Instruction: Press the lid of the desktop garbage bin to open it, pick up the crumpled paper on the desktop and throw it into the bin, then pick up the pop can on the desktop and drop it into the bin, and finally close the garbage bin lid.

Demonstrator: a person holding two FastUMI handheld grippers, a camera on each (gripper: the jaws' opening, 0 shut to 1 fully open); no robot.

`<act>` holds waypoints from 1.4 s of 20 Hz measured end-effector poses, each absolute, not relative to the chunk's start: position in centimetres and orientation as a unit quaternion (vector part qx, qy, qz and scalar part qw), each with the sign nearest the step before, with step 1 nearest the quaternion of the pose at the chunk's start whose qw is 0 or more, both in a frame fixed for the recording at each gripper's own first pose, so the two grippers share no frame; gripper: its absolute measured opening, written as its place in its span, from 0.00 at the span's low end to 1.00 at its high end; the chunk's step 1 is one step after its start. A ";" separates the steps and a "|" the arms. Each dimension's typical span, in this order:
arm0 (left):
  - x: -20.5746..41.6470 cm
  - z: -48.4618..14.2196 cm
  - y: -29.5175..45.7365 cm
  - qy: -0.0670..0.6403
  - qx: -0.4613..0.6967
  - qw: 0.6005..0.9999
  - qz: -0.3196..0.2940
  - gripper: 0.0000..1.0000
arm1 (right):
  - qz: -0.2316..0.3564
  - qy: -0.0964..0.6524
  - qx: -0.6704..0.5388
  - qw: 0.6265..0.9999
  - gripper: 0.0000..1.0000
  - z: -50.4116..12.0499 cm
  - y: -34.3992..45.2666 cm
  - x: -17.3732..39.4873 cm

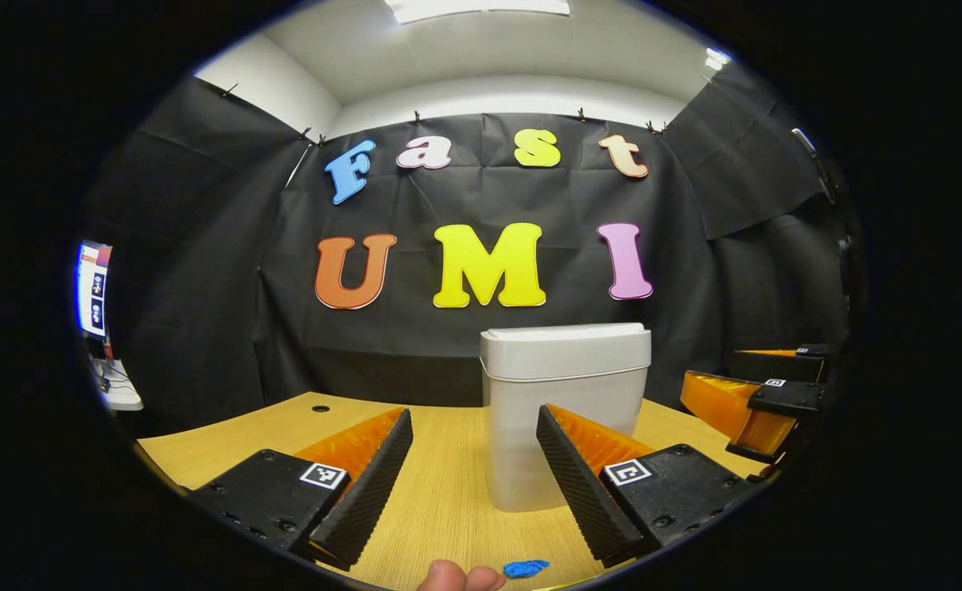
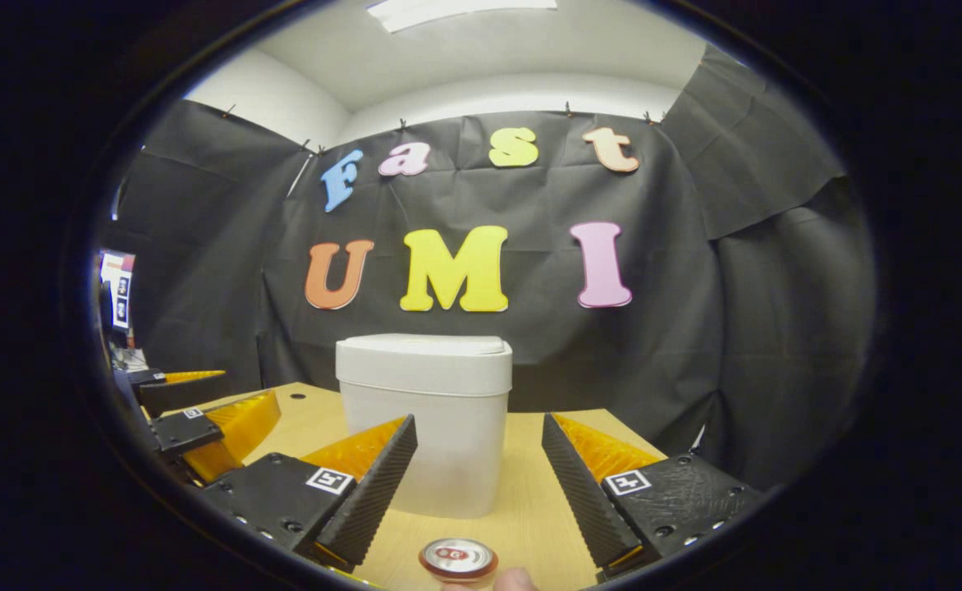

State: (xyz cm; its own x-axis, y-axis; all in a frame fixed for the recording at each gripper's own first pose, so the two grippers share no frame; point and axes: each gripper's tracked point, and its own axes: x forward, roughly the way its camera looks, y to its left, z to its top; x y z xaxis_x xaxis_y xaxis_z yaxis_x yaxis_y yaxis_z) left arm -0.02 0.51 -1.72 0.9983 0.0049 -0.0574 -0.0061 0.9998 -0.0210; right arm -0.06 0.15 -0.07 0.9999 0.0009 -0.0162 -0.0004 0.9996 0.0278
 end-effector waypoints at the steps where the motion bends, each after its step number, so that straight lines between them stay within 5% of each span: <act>1: 0.1 -1.8 0.7 0.030 -0.010 0.999 0.004 0.98 | -0.001 0.008 0.011 1.000 0.95 -0.1 0.0 -0.1; 17: -0.4 -1.7 -0.2 0.039 0.000 0.999 -0.010 0.98 | 0.018 0.022 0.021 0.999 0.95 2.2 0.5 1.6; 28: -0.6 -2.0 0.4 0.055 -0.006 0.998 -0.014 0.98 | 0.061 0.008 0.017 0.998 0.93 10.6 2.2 6.8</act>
State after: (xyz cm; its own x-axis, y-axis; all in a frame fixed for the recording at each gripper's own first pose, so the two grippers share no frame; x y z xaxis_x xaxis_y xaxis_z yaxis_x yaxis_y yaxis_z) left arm -0.58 0.39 -2.01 0.9936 -0.0279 -0.1091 0.0266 0.9996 -0.0133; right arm 6.80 2.21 10.59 0.9924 0.1223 -0.0134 -0.1218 0.9919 0.0354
